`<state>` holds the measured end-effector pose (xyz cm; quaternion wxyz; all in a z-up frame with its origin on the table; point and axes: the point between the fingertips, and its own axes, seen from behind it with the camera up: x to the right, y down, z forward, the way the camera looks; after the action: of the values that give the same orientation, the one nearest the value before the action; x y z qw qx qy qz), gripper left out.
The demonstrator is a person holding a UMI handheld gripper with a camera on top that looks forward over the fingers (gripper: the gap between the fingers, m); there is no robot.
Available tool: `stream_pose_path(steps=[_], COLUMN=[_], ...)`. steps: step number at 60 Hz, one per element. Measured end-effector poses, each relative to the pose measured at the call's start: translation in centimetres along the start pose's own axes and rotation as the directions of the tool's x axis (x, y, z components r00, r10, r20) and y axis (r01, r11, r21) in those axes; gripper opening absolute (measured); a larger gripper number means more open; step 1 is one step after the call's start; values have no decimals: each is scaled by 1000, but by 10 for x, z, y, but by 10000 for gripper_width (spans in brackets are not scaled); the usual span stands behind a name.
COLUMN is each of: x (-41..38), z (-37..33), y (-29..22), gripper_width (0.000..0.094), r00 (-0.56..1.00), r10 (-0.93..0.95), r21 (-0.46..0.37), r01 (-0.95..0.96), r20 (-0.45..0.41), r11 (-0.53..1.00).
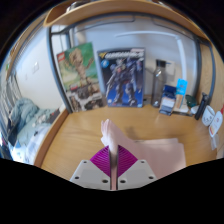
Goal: Fold towel
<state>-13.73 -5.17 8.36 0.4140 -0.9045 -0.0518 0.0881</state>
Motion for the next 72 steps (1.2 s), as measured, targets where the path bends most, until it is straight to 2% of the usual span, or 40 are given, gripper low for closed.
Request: stream_pose_path(steps=[7,15,16,17,18,19,20,21,24,30,33,37,38,39,41,44,45,56,72], x=[65,157,168,180,189,199,209,218,238,266,270,269,267,265,258,245,240,172,75], z=[-30,-36,-35,-36,-36,-35,-33,-32,-27,-25,-29,-40,-44,-48,-56,-71,-77,-146,-235], y=[-33,-21,-15,-9,-4,1,6,12,28,52,52,42,38,34,24,8,2,-39,-23], gripper_width=[59,60,163,134,159,241,265,216,211,356,379,489,550,541,668,796,779,857,854], r00=[996,979,975,970,965,960,955,951,943,928,925,925,925,926,930,936,938,967,990], r10=[85,143,145,151,156,161,163,164,166,181,197,218,223,226,231,235,237,197,70], r21=[33,13,2,-7,-16,-21,-26,-31,-55,-91,-88,-56,-47,-37,-17,9,20,109,161], r01=[-84,-142,-147,-155,-163,-170,-175,-178,-190,-221,-237,-247,-248,-248,-245,-241,-240,-181,-50], r20=[-31,-144,-166,-189,-210,-229,-247,-262,-288,-327,-325,-312,-307,-301,-285,-262,-252,-159,-123], r11=[996,990,989,988,987,985,984,983,980,971,968,967,968,968,969,970,971,977,986])
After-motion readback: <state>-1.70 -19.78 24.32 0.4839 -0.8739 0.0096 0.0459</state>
